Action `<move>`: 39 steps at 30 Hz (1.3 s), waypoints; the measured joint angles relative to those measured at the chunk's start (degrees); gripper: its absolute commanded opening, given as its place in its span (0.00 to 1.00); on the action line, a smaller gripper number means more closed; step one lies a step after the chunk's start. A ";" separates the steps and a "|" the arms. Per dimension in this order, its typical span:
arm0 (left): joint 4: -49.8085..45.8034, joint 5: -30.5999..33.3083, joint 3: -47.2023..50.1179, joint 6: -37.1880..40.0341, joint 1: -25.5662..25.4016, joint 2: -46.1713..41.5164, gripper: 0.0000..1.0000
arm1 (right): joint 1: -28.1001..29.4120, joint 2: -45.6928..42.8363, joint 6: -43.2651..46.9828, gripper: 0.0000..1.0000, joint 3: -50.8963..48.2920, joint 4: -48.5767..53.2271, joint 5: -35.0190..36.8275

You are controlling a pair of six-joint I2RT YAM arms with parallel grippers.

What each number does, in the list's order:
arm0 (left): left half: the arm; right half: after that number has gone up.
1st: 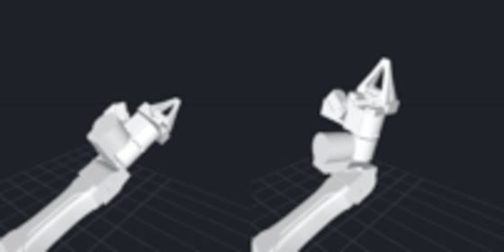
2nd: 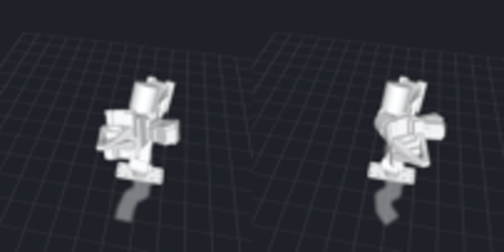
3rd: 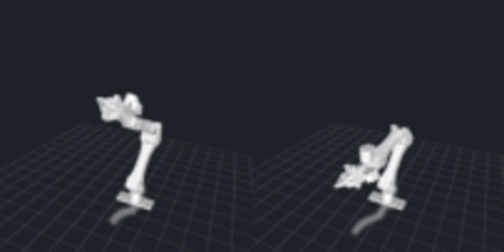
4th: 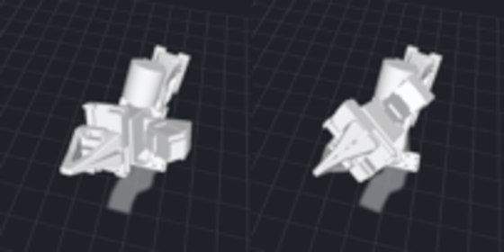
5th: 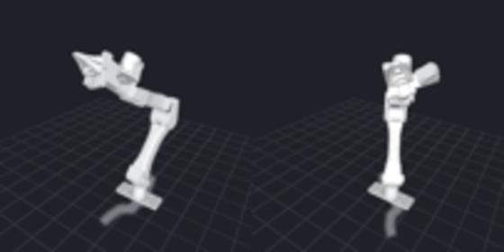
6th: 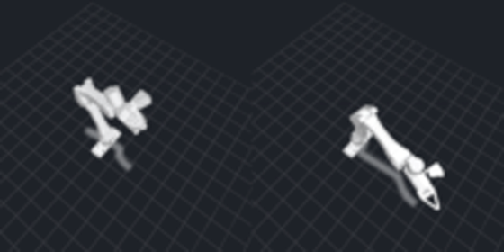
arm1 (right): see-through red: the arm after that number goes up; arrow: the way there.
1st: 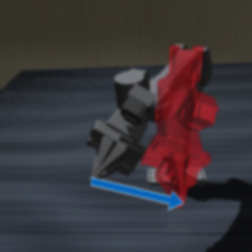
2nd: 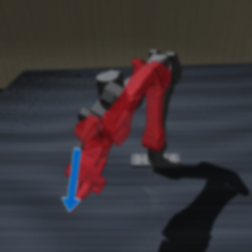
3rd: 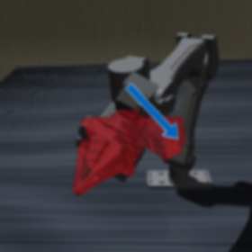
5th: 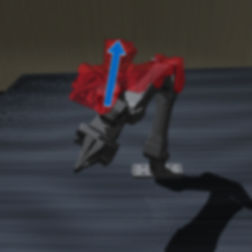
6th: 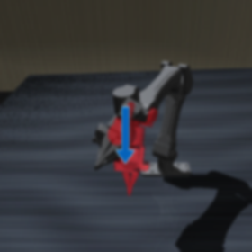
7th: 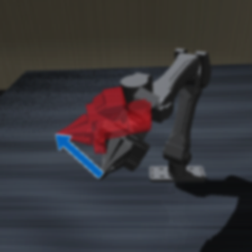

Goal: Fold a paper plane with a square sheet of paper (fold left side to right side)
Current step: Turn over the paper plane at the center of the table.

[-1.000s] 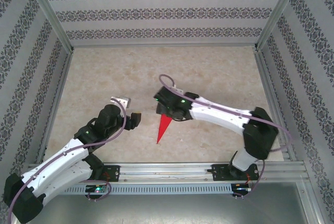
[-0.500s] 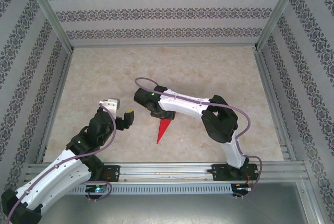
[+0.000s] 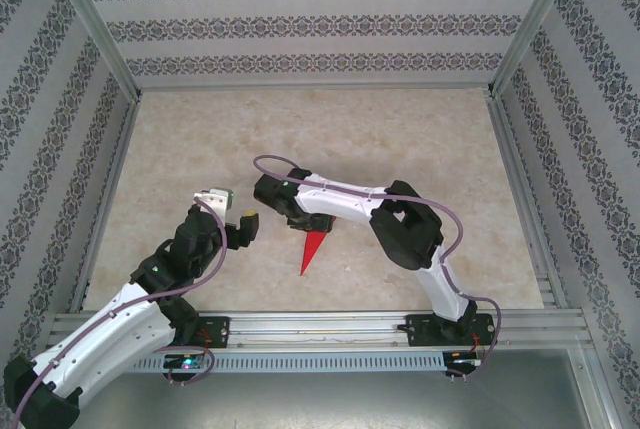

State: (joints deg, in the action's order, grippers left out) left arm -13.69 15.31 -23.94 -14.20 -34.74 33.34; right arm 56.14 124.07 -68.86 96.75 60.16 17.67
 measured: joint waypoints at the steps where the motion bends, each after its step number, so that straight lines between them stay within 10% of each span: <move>1: 0.00 0.00 0.00 0.07 0.00 0.00 0.93 | 0.00 0.17 0.00 0.47 0.00 0.00 -0.13; 27: 0.00 -0.02 0.00 0.31 0.00 0.46 0.95 | 1.05 -6.34 -1.22 0.00 -6.25 -1.51 0.11; 39: -0.02 -1.55 -0.52 -0.39 0.70 0.42 1.00 | 1.36 -24.92 2.43 0.00 -16.61 -7.50 5.55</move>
State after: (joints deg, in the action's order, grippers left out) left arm -13.72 13.76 -24.47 -14.59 -34.04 33.76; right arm 57.49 99.15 -66.43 80.14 52.66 23.22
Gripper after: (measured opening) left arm 0.996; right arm 0.048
